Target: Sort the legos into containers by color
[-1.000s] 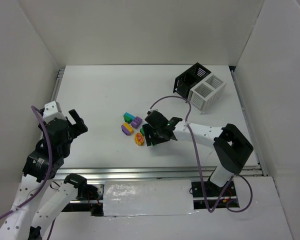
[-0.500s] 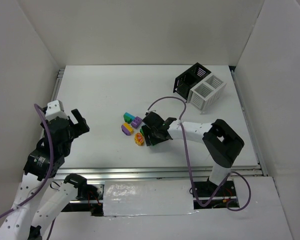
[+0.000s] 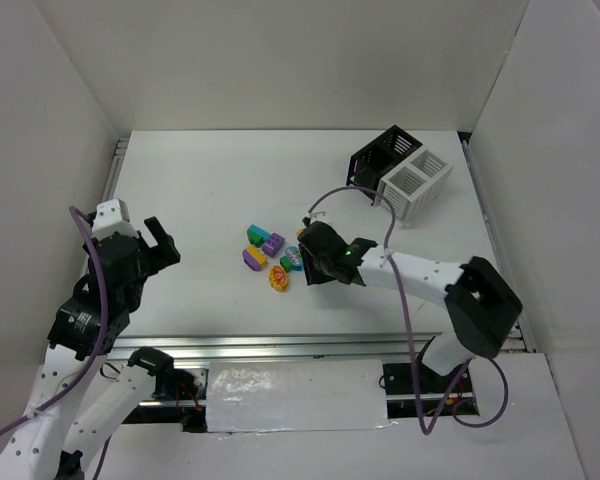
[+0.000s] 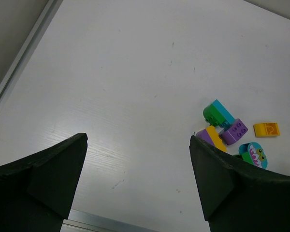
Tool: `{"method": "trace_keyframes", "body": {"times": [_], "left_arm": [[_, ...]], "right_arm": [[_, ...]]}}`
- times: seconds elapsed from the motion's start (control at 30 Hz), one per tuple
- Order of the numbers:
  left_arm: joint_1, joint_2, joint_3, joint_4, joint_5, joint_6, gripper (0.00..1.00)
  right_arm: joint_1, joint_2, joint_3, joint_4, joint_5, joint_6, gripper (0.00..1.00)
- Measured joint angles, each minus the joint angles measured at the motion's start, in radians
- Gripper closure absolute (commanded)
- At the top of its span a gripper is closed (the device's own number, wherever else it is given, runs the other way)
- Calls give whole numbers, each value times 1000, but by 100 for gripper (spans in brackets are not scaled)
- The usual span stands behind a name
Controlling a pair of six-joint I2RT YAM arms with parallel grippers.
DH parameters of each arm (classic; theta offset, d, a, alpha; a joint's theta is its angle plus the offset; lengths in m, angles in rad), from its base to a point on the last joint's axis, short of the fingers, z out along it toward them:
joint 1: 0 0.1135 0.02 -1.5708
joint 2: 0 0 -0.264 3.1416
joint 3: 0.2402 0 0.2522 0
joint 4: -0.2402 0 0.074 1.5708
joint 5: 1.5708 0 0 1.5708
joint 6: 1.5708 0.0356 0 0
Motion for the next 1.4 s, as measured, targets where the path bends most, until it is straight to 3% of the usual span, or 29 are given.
{"method": "trace_keyframes", "body": {"times": [0.13,0.27,0.47,0.63,1.0,1.13,1.17,1.23,1.4], "left_arm": [[0,0,0,0,6,0,1],[0,2,0,0,7,0,0],[0,-3,0,0,6,0,1],[0,-10,0,0,6,0,0],[0,8,0,0,21,1,0],[0,21,0,1,27,2,0],[0,24,0,1,29,2,0],[0,29,0,1,32,2,1],[0,39,0,1,33,3,0]], "right_arm": [[-45,-183,-2,-18,18,5,96],[-228,-242,95,-38,9,-6,97],[-511,-72,422,-118,75,-35,99],[-640,88,623,-175,140,-39,98],[-734,226,658,-241,157,-51,85],[-744,226,658,-241,151,-61,64],[-747,227,658,-241,150,-64,46],[-754,232,659,-241,148,-70,33],[-763,262,672,-243,144,-76,24]]}}
